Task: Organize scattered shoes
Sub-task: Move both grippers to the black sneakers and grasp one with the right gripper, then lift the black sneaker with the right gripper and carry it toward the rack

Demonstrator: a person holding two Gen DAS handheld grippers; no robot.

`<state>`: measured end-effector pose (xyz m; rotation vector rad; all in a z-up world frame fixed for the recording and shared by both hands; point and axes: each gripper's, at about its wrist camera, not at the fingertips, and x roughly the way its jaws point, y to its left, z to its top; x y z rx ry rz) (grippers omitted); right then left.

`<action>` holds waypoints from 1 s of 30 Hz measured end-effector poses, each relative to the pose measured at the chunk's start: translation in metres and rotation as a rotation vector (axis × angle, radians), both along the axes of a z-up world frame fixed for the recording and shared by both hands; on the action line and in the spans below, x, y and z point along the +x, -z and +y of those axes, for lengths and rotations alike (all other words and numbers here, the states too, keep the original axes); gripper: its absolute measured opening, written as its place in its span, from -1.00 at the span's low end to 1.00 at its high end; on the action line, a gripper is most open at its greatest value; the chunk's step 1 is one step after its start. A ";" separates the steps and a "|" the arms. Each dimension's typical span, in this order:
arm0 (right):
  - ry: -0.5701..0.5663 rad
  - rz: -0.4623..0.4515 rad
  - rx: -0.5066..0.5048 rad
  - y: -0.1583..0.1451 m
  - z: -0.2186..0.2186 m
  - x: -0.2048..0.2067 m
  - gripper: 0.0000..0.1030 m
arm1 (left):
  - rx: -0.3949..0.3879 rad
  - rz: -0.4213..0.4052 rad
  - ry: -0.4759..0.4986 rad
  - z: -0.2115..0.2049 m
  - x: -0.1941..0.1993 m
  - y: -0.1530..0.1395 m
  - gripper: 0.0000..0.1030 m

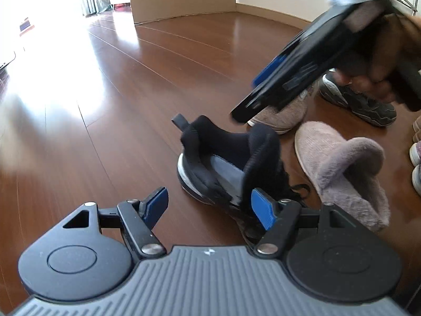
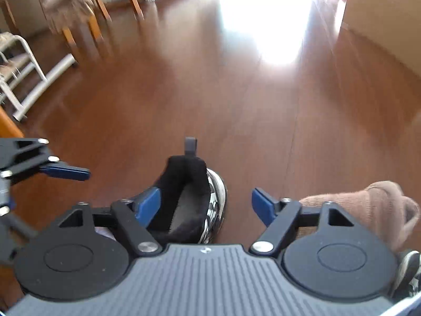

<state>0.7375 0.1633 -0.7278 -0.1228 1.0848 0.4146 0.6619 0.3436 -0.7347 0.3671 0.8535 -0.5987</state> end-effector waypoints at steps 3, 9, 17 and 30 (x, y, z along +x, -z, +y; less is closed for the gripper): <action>0.022 0.108 -0.034 0.031 0.014 0.029 -0.10 | 0.062 0.015 -0.031 0.010 0.017 0.018 0.38; 0.028 0.191 -0.189 0.081 0.036 0.049 -0.57 | 0.050 0.053 -0.071 0.025 0.029 0.027 0.38; -0.020 -0.050 -0.077 0.067 0.031 0.000 -0.59 | 0.033 0.056 0.002 0.016 0.004 0.017 0.38; 0.162 -0.743 0.077 -0.106 -0.090 -0.111 -0.64 | 0.086 -0.393 0.324 -0.092 -0.049 -0.129 0.43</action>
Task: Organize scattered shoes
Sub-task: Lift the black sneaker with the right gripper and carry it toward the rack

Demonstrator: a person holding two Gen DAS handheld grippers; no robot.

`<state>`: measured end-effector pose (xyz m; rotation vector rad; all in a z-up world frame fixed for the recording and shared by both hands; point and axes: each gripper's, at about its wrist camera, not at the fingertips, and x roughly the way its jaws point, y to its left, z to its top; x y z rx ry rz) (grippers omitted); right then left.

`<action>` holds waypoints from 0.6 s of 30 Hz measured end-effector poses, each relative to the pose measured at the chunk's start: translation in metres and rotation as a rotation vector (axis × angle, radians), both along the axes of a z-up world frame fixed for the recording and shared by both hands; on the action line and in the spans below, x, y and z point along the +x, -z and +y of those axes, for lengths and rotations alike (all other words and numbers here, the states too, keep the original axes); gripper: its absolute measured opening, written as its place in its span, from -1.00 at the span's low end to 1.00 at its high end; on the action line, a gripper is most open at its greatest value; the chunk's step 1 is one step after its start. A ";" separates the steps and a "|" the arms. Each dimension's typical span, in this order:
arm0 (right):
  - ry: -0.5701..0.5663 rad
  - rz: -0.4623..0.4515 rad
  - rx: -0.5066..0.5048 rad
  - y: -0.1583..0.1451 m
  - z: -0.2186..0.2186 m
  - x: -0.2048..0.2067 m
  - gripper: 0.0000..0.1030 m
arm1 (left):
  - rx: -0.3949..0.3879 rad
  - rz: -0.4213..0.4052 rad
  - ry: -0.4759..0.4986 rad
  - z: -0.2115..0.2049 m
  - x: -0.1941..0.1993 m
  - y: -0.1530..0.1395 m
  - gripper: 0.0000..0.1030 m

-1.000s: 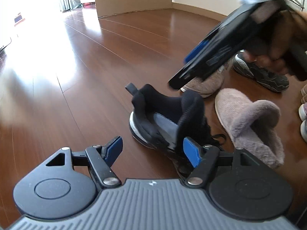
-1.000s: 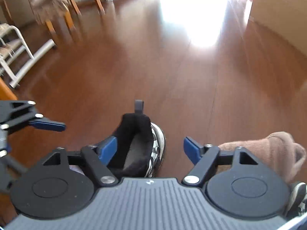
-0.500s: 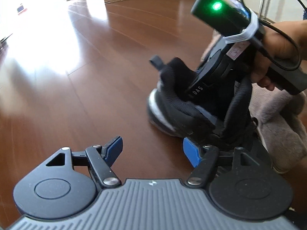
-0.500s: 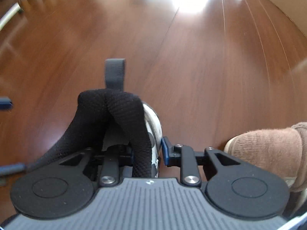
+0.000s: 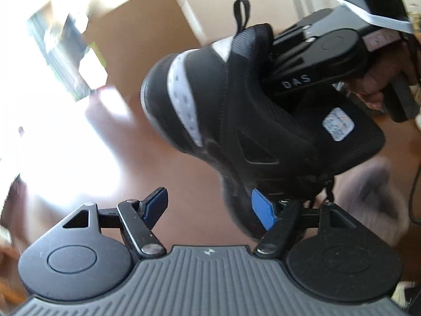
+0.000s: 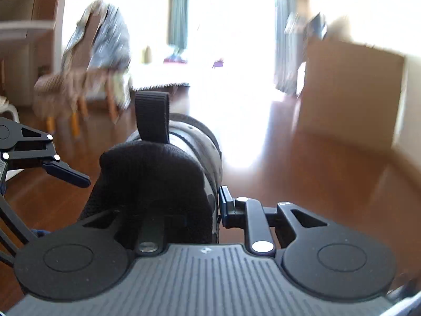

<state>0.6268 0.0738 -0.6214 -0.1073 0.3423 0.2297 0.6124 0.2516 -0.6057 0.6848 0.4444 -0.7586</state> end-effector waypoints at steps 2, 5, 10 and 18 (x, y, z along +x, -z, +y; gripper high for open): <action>0.044 -0.057 -0.039 -0.027 -0.040 -0.020 -0.65 | -0.032 -0.012 0.084 -0.043 -0.014 -0.006 0.47; 0.115 -0.105 -0.138 -0.052 -0.113 -0.060 -0.65 | -0.073 -0.014 0.207 -0.112 -0.036 -0.005 0.49; 0.239 -0.045 -0.315 -0.062 -0.248 -0.116 -0.65 | -0.070 0.047 0.316 -0.244 -0.082 0.026 0.50; 0.280 0.237 -0.411 0.007 -0.407 -0.135 -0.63 | 0.043 0.173 0.395 -0.397 -0.145 0.077 0.49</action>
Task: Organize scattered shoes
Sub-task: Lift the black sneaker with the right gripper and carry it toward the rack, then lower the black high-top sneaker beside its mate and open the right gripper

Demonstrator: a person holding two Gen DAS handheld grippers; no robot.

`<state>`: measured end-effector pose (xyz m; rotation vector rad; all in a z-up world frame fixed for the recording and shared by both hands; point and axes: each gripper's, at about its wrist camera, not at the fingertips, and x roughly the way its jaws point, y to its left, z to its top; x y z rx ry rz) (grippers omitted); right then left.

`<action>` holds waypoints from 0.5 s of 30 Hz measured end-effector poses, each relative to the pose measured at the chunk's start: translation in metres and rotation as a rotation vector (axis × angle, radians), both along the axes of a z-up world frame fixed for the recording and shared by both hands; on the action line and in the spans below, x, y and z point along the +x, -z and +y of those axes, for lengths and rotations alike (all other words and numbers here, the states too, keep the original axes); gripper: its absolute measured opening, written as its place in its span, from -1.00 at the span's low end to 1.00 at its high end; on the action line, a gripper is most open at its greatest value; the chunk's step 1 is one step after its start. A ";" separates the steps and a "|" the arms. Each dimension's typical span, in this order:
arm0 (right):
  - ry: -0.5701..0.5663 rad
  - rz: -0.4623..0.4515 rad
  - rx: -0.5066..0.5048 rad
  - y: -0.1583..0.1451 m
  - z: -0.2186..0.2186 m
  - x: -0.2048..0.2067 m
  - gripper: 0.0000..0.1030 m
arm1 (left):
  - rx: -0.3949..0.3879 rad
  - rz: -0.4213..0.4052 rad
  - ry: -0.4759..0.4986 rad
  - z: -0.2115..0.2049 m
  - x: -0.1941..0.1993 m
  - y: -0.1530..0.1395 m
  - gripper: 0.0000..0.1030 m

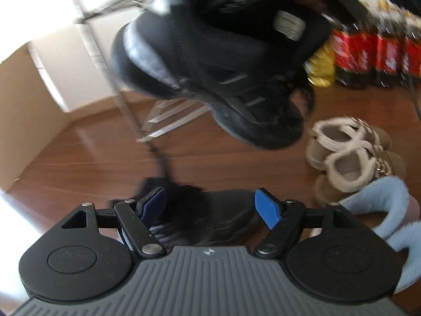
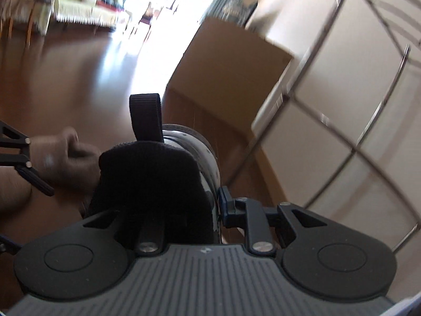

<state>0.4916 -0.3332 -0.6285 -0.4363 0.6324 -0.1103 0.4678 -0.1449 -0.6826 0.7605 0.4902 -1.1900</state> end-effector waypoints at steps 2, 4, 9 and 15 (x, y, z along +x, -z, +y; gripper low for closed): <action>-0.014 0.074 0.027 0.023 -0.018 0.014 -0.63 | 0.045 -0.001 0.007 -0.022 -0.006 0.016 0.49; -0.040 0.178 0.045 0.050 -0.025 0.034 -0.64 | 0.080 0.000 0.011 -0.035 -0.007 0.030 0.49; -0.100 0.461 -0.010 0.135 -0.028 0.083 -0.65 | 0.150 0.029 -0.078 -0.044 -0.001 0.054 0.49; -0.014 0.491 -0.040 0.190 -0.040 0.139 -0.34 | 0.268 0.057 -0.192 -0.042 0.000 0.062 0.49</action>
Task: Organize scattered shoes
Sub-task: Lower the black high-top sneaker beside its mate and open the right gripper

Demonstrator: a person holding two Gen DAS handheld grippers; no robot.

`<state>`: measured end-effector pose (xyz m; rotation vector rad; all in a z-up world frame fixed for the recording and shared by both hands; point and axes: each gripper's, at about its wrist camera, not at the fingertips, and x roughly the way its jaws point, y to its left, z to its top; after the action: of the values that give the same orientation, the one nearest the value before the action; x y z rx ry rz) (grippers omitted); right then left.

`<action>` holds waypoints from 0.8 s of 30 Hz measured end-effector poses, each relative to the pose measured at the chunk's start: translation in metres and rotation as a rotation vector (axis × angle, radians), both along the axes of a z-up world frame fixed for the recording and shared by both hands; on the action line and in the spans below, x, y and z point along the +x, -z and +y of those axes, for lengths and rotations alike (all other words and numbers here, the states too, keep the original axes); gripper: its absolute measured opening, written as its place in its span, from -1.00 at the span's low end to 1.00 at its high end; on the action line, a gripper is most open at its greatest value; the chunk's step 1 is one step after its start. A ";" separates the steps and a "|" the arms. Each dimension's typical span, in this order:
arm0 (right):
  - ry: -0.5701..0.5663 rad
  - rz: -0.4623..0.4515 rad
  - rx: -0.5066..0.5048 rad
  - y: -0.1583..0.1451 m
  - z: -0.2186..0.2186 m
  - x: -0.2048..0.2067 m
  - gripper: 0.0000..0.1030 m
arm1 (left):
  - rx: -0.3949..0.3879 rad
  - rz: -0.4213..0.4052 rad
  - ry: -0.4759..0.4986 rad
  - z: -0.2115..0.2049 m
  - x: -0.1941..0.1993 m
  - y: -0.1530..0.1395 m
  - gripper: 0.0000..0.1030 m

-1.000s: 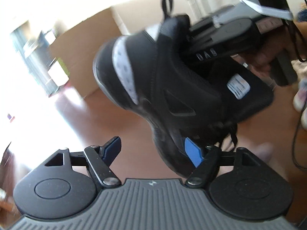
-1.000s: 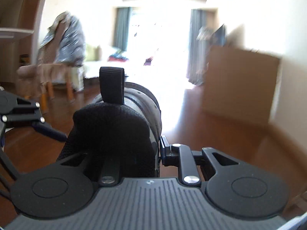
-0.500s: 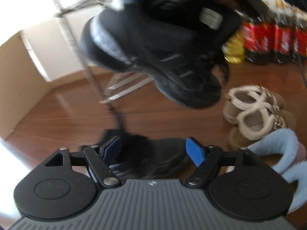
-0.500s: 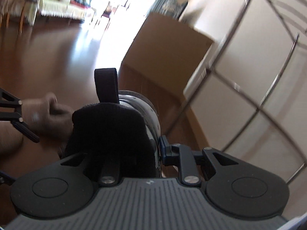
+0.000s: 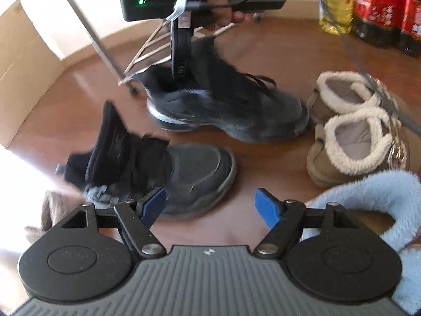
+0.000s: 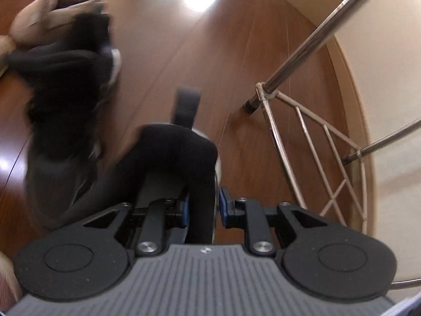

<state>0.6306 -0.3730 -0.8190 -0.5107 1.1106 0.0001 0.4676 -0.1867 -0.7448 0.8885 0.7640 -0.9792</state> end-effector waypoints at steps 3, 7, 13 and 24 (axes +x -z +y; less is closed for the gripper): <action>0.021 -0.105 0.112 -0.022 -0.006 -0.005 0.25 | 0.041 0.000 -0.032 0.006 -0.001 -0.005 0.49; 0.128 -0.297 0.270 -0.066 -0.016 -0.067 0.28 | 0.067 0.027 -0.050 0.015 -0.002 -0.020 0.49; 0.237 -0.253 0.357 -0.027 -0.003 -0.150 0.68 | 0.010 0.015 0.017 0.011 -0.006 -0.026 0.49; 0.197 -0.100 0.226 0.036 -0.012 -0.151 0.88 | -0.100 0.057 0.081 -0.004 -0.020 -0.005 0.49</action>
<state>0.4791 -0.3855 -0.8552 -0.1961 1.0440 -0.0702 0.4479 -0.1911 -0.7399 0.8130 0.7250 -1.1085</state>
